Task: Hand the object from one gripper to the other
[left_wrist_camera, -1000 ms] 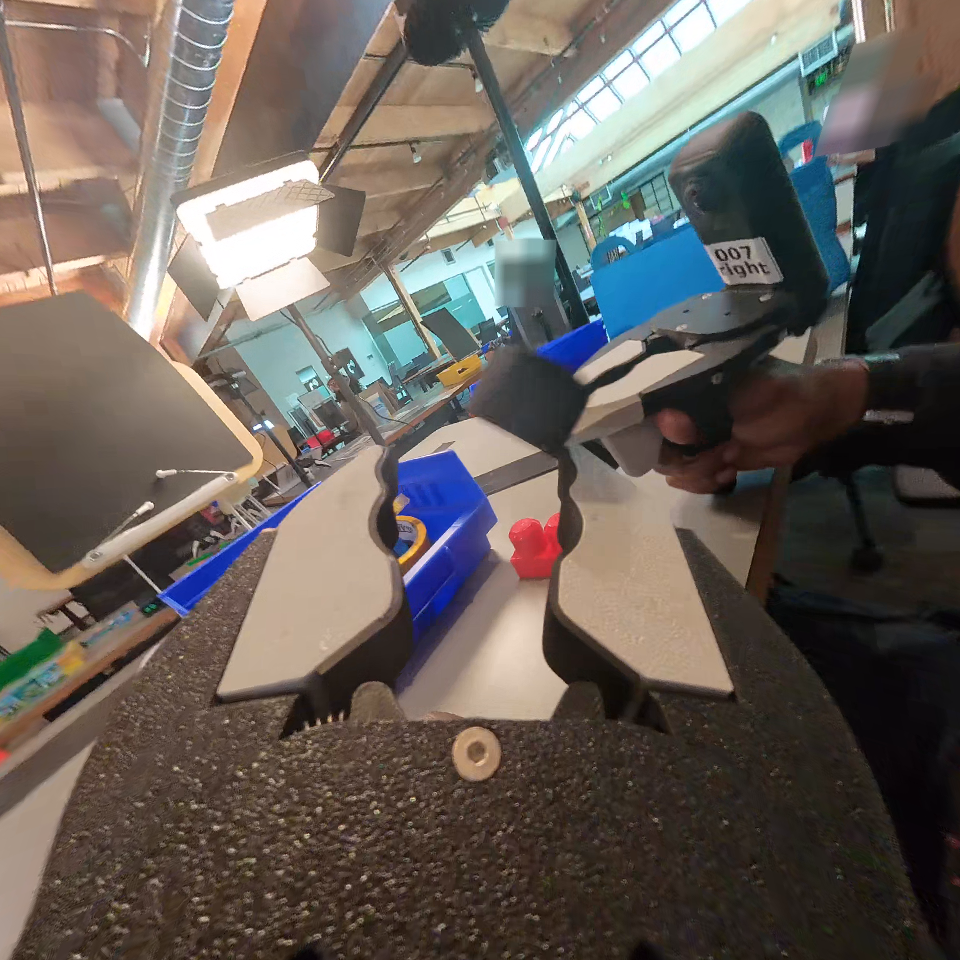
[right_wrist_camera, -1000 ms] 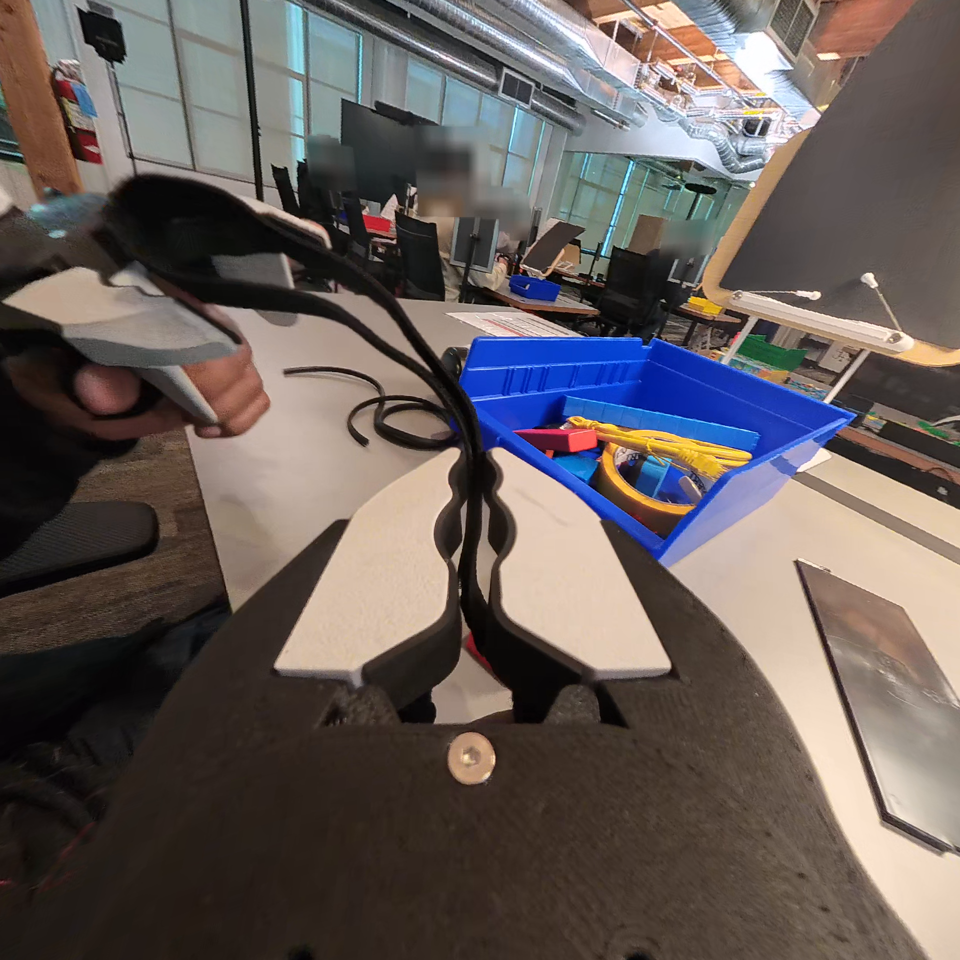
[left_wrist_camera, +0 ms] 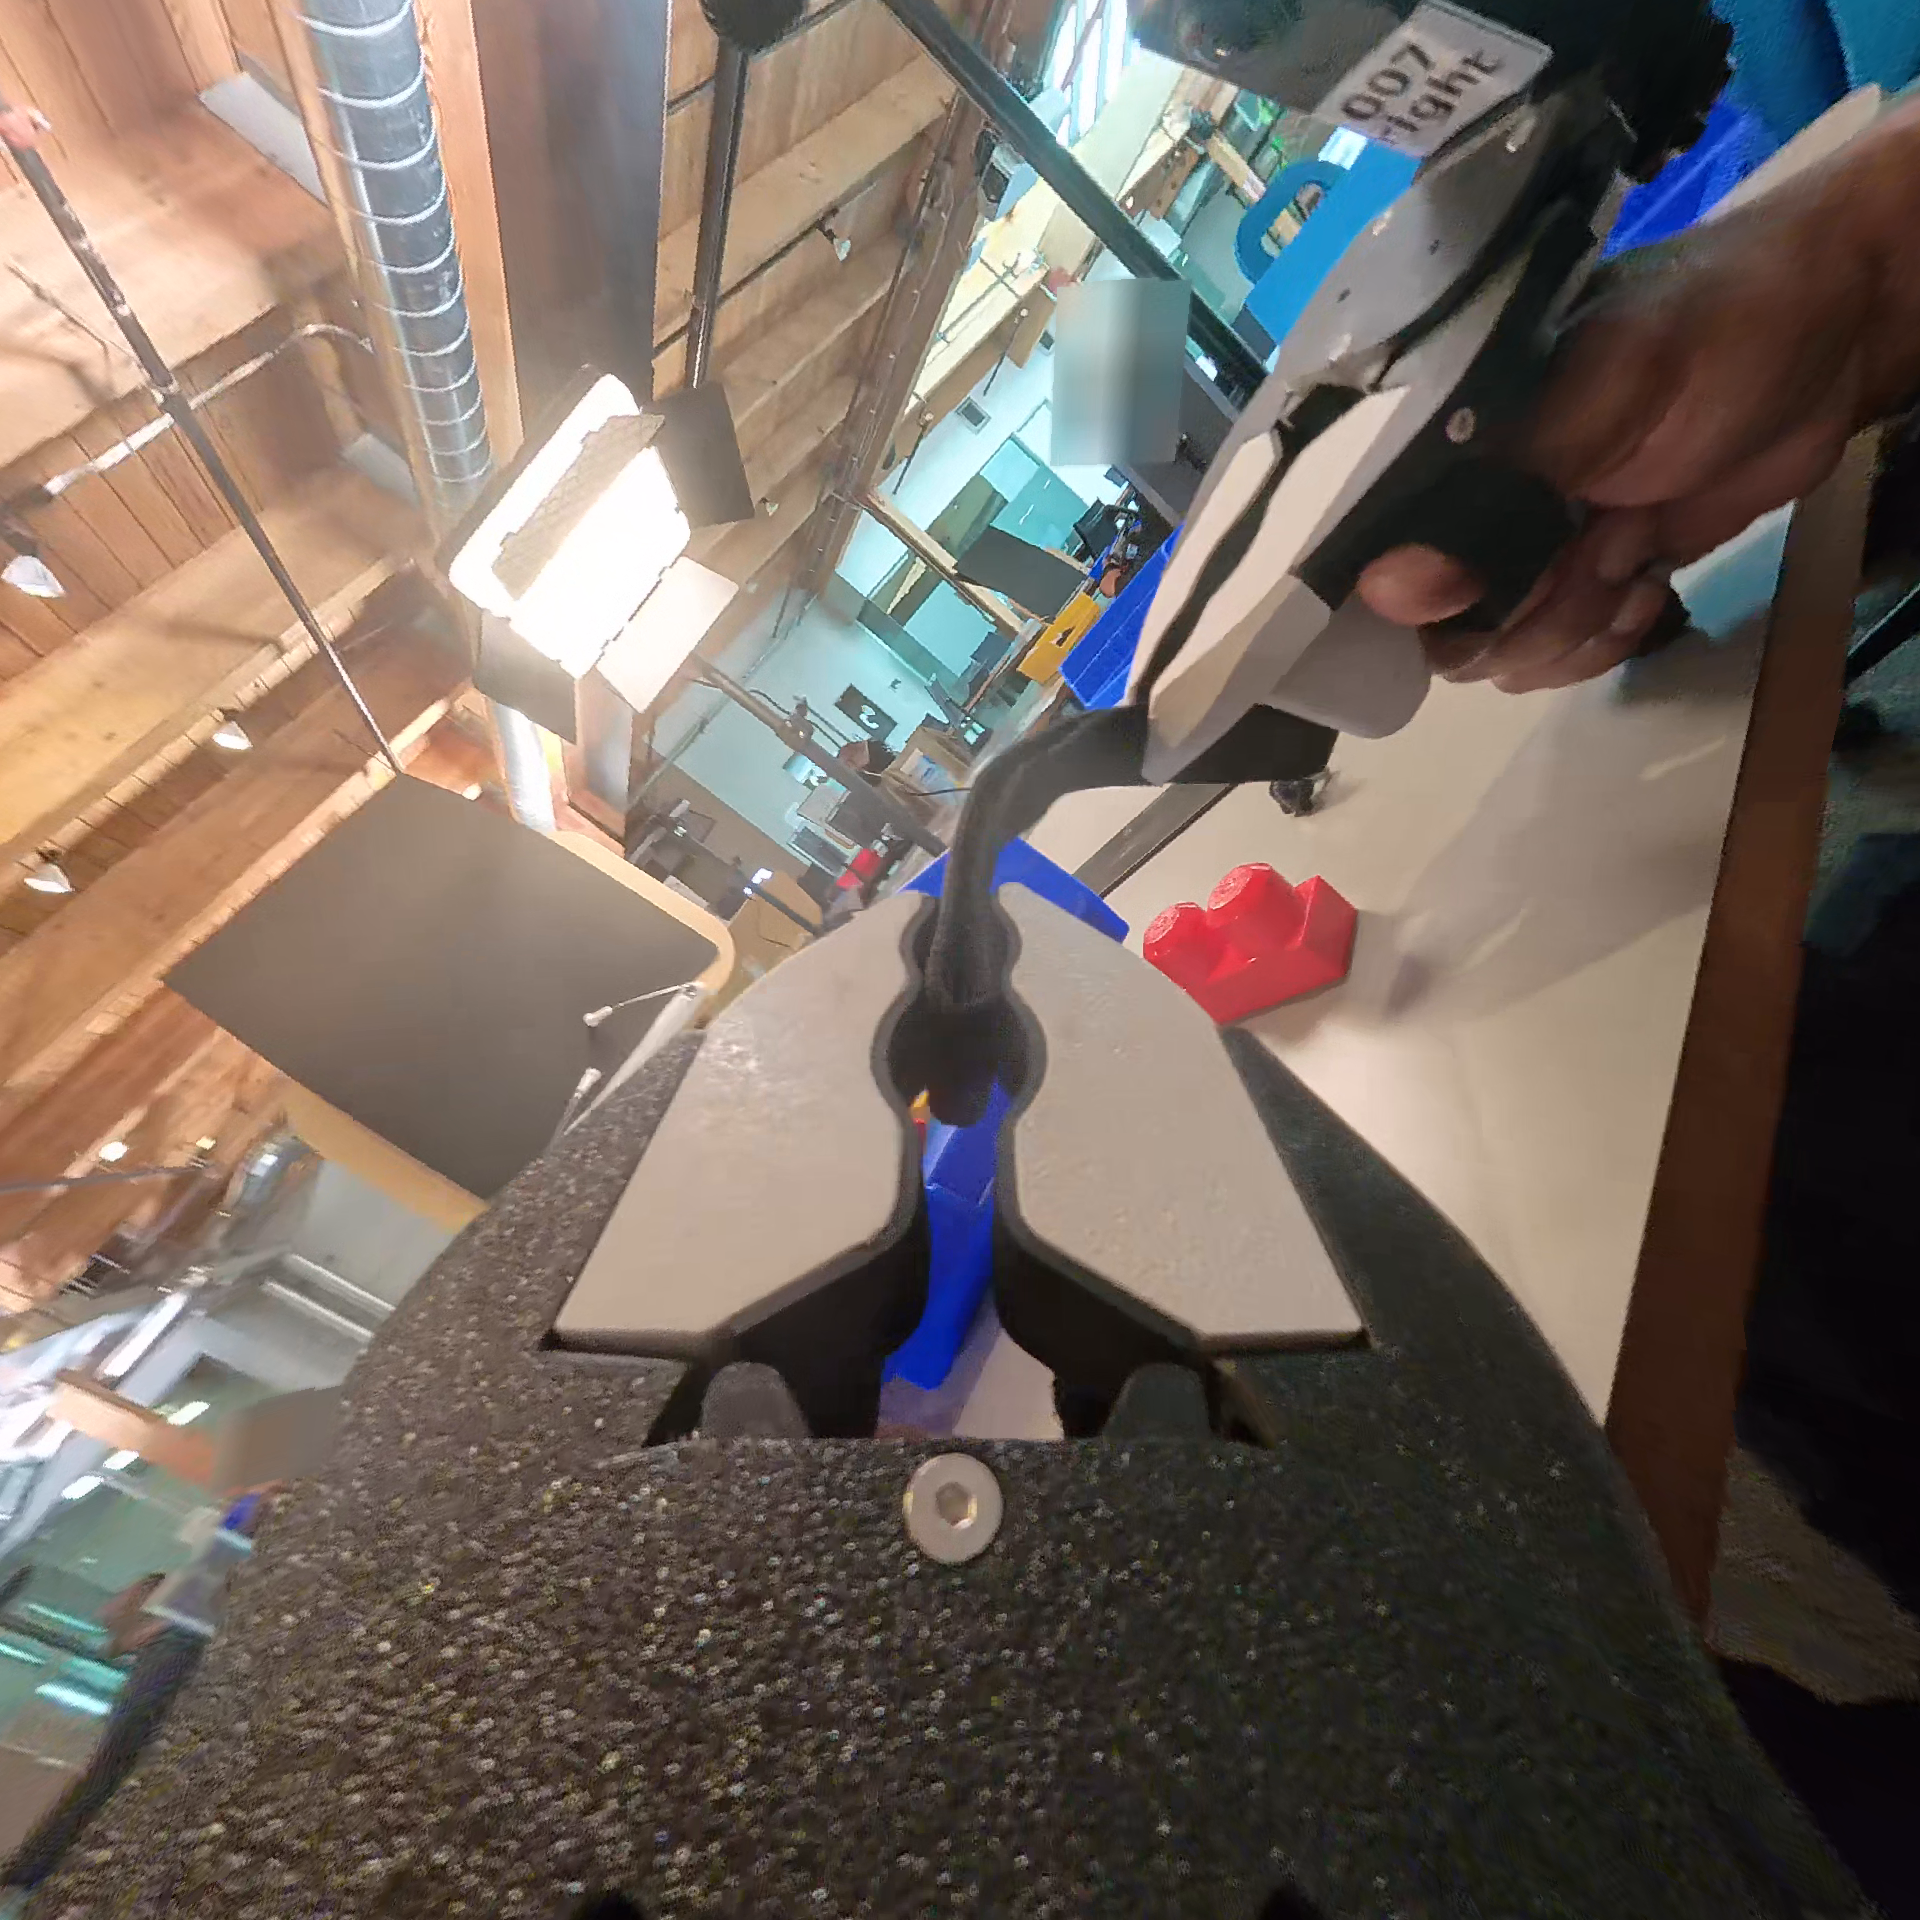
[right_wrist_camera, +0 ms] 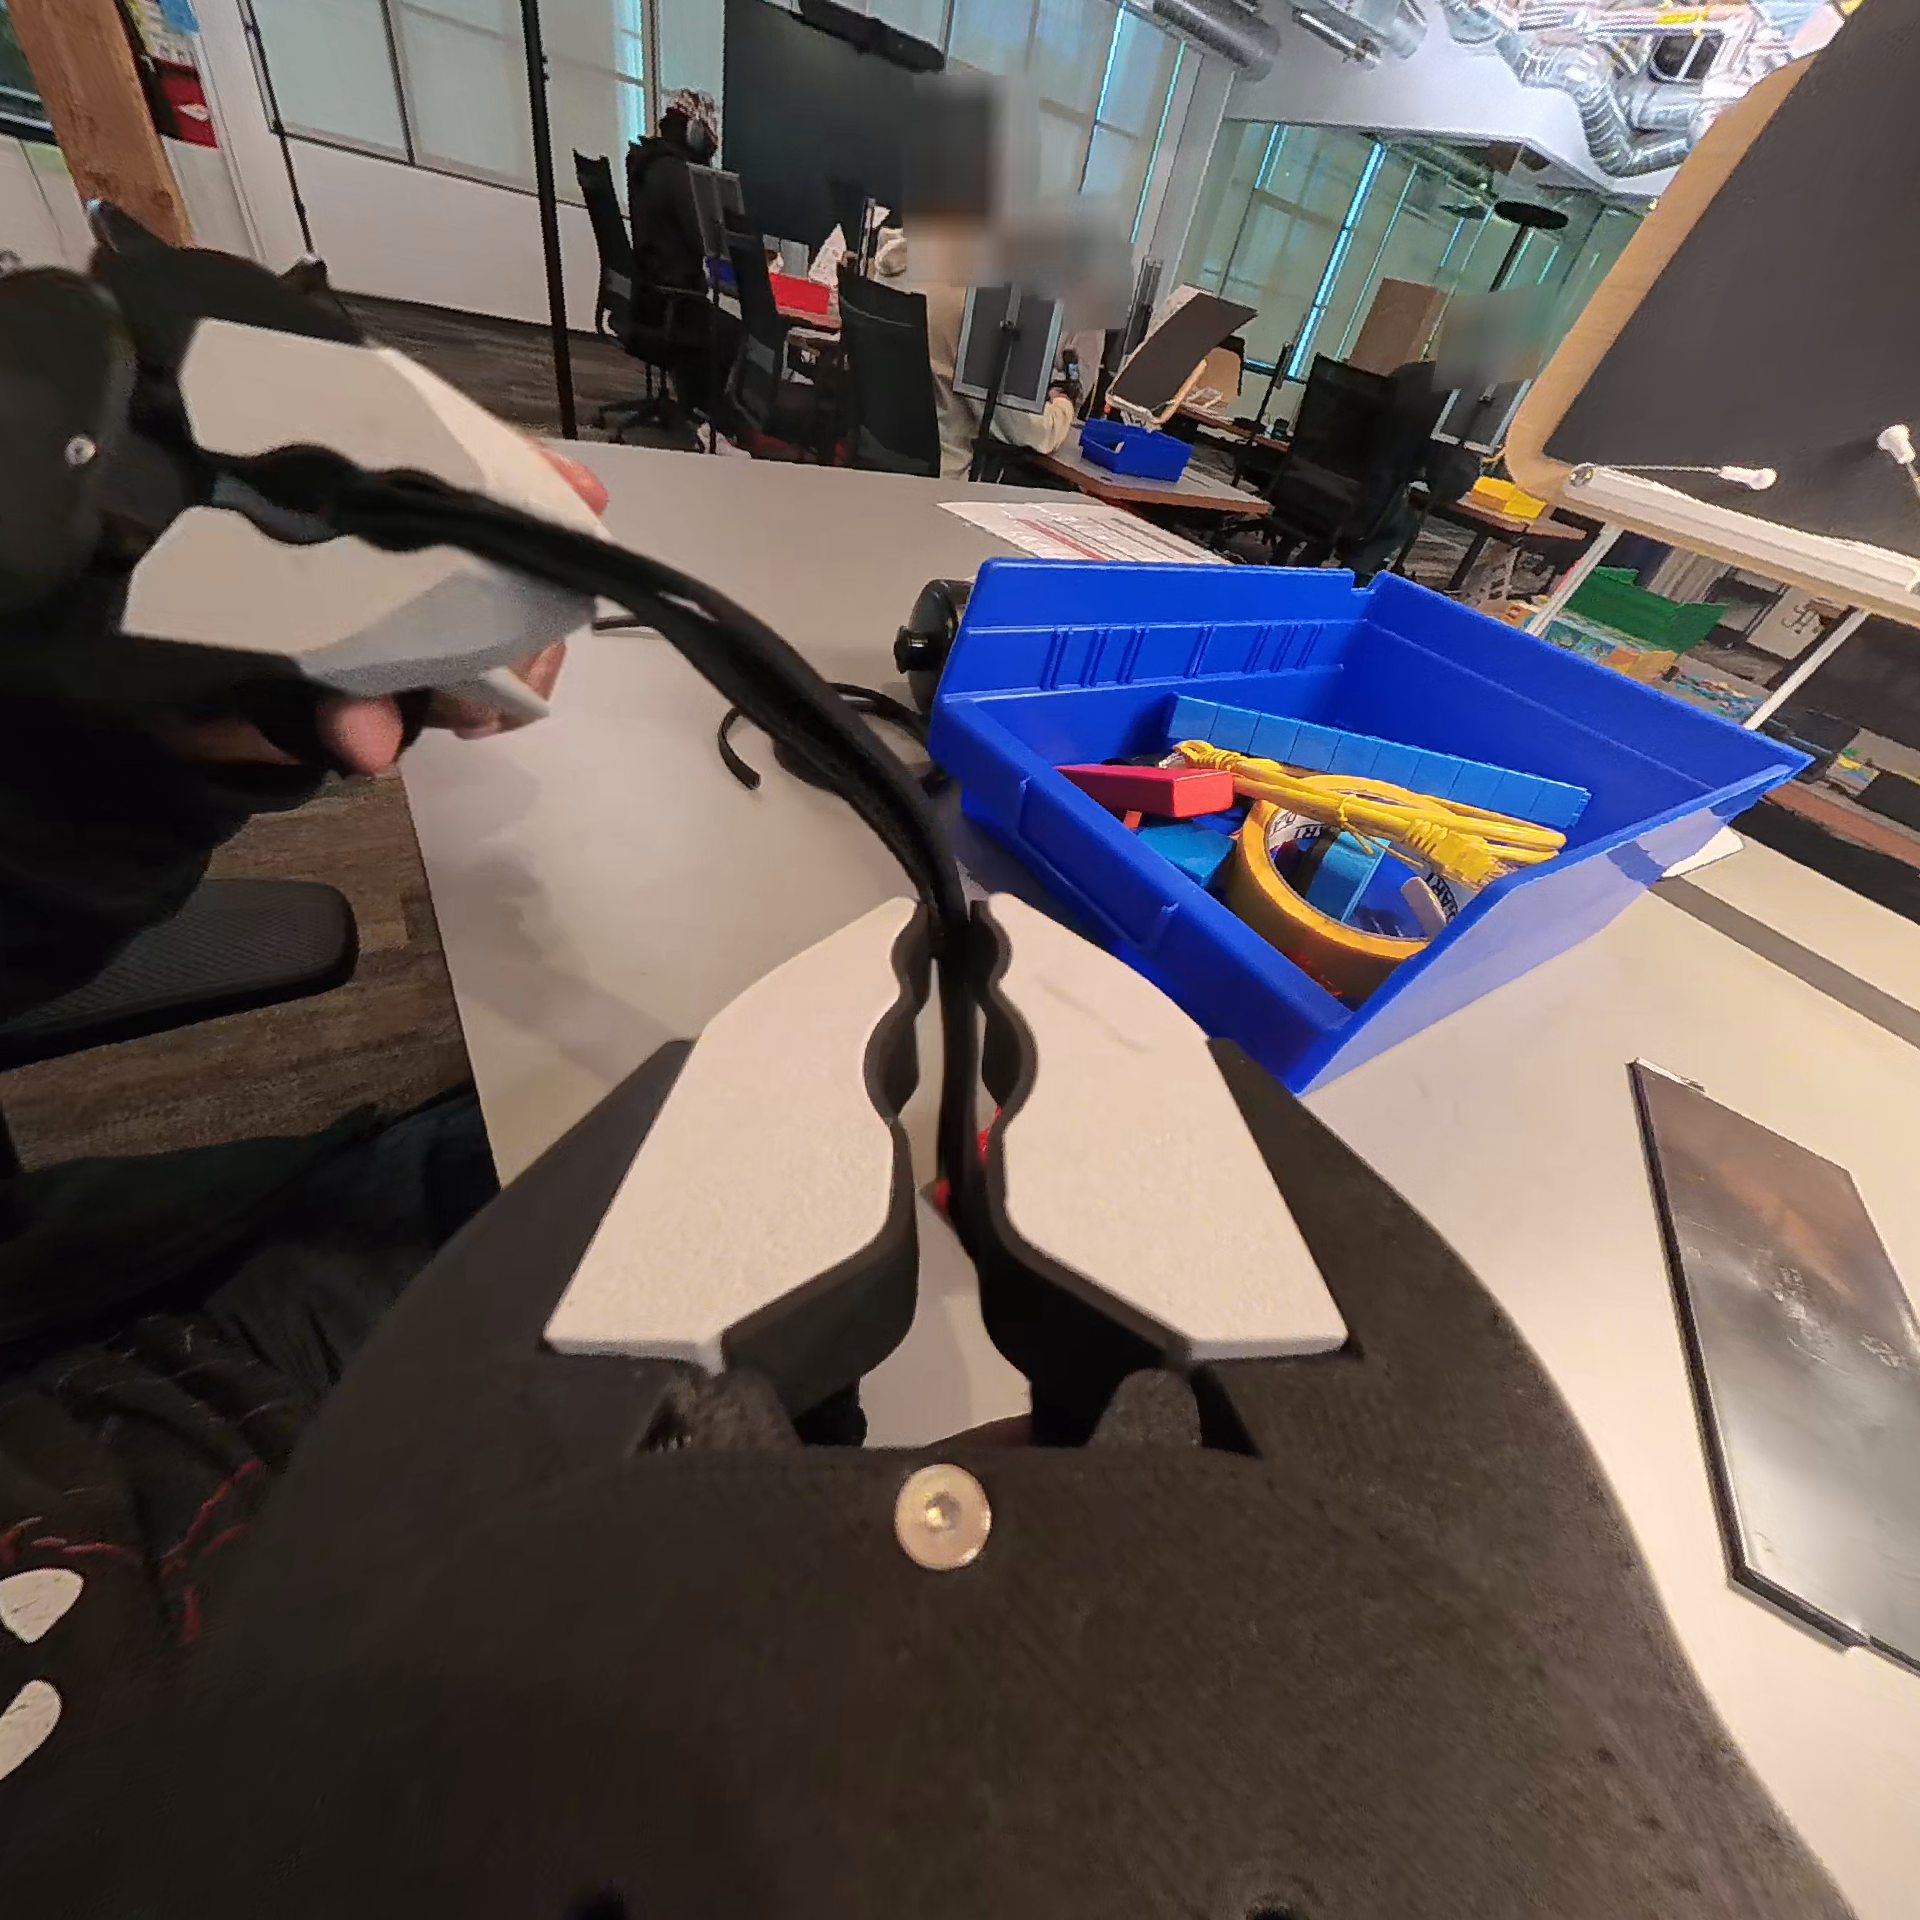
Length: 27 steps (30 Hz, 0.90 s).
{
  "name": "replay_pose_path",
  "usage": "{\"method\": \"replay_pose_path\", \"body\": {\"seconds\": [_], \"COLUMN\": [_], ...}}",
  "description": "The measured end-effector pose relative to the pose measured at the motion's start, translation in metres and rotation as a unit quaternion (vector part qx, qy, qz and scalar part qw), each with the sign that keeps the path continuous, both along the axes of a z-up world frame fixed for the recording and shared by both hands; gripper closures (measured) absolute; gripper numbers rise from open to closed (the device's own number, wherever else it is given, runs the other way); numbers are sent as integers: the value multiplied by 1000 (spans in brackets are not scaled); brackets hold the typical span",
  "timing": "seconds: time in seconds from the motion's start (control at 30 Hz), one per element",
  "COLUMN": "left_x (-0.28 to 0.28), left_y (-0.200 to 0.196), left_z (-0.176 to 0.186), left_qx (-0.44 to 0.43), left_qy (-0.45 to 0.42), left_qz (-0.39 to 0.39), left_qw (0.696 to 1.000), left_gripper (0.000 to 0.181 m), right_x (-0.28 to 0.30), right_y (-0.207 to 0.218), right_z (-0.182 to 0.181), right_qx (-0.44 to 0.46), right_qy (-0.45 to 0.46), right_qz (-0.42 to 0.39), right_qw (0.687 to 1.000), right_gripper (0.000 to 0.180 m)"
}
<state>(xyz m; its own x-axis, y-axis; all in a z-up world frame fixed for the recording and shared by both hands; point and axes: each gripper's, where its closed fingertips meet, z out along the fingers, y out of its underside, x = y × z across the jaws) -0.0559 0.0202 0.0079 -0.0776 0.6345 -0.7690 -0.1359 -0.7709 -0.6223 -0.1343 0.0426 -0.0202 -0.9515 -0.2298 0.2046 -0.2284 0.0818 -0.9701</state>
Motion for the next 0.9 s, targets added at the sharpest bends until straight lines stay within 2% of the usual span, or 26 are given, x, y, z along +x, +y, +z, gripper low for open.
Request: {"method": "replay_pose_path", "body": {"seconds": [0.17,0.37,0.53,0.67,0.8,0.9], "left_x": [2,5,2,1,-3,-6], "left_y": [-12,-36,-54,-63,-47,-16], "left_z": [8,23,22,17,22,35], "left_qx": [117,275,359,390,466,561], "left_qy": [-1,26,42,44,47,51], "left_qz": [-22,-19,23,50,-21,-150], "left_qw": [993,961,932,918,883,813], "left_gripper": [175,175,175,174,176,174], "right_x": [0,17,39,51,57,53], "right_y": [6,19,23,28,19,5], "right_z": [4,26,44,54,42,27], "right_qx": [-5,-34,-69,-85,-58,-26], "right_qy": [16,32,70,79,32,-19], "right_qz": [11,41,43,49,60,48], "right_qw": [1000,998,994,992,996,998], "right_gripper": [155,152,154,157,164,161]}}
